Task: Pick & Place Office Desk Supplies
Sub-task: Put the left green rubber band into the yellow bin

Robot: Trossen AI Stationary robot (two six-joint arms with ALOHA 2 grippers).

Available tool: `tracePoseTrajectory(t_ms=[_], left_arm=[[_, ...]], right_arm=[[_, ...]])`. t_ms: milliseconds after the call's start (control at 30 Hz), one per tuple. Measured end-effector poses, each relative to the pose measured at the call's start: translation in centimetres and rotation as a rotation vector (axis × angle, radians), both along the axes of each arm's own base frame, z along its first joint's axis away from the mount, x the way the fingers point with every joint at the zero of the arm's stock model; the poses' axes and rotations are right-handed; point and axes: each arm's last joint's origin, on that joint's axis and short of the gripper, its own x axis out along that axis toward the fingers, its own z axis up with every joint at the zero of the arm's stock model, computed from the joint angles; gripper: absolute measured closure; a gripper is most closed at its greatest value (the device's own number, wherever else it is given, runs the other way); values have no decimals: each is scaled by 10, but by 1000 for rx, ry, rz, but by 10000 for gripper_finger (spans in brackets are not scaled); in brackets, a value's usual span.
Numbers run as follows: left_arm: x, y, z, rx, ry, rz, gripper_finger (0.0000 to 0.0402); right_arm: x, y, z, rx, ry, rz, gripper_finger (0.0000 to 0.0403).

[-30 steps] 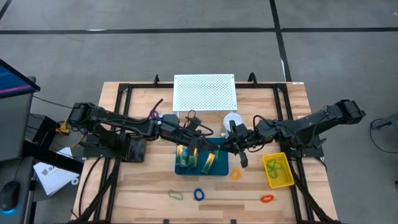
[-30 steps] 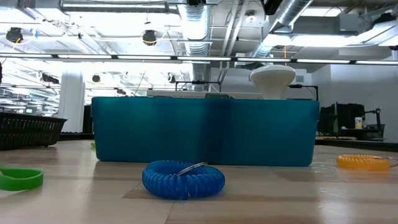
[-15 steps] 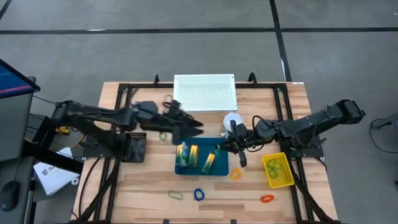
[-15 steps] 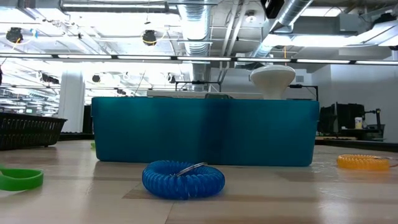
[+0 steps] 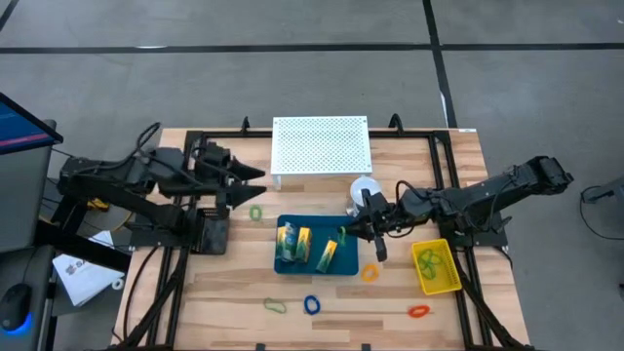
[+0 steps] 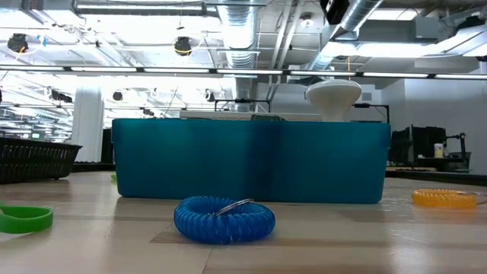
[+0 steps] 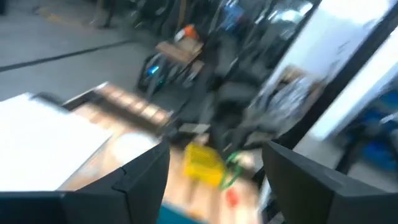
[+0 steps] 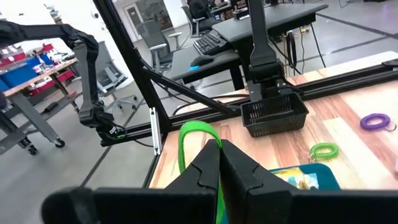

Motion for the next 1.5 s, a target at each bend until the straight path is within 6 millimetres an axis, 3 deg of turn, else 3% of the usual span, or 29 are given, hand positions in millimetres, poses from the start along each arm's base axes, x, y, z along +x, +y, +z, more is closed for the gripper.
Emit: tracePoseTrajectory(t_ms=[167,533,933,1067,1267,1500], left_arm=[[-5,3,-22,27,89,80,160],[-9,4,-56,-55,-13,95,163],[-9,4,-57,-60,-24,76,166],[-9,4,-57,-60,-24,76,166],[-9,4,-57,-61,-24,75,166],[-9,4,-57,-61,-24,74,166]], right_arm=[[0,0,-1,39,21,-22,403],[0,-2,-3,95,50,-63,403],[-1,-2,-5,113,70,-94,403],[-5,-4,-15,206,199,-158,403],[-45,11,-30,331,535,-214,403],[-122,34,-39,433,919,-303,403]])
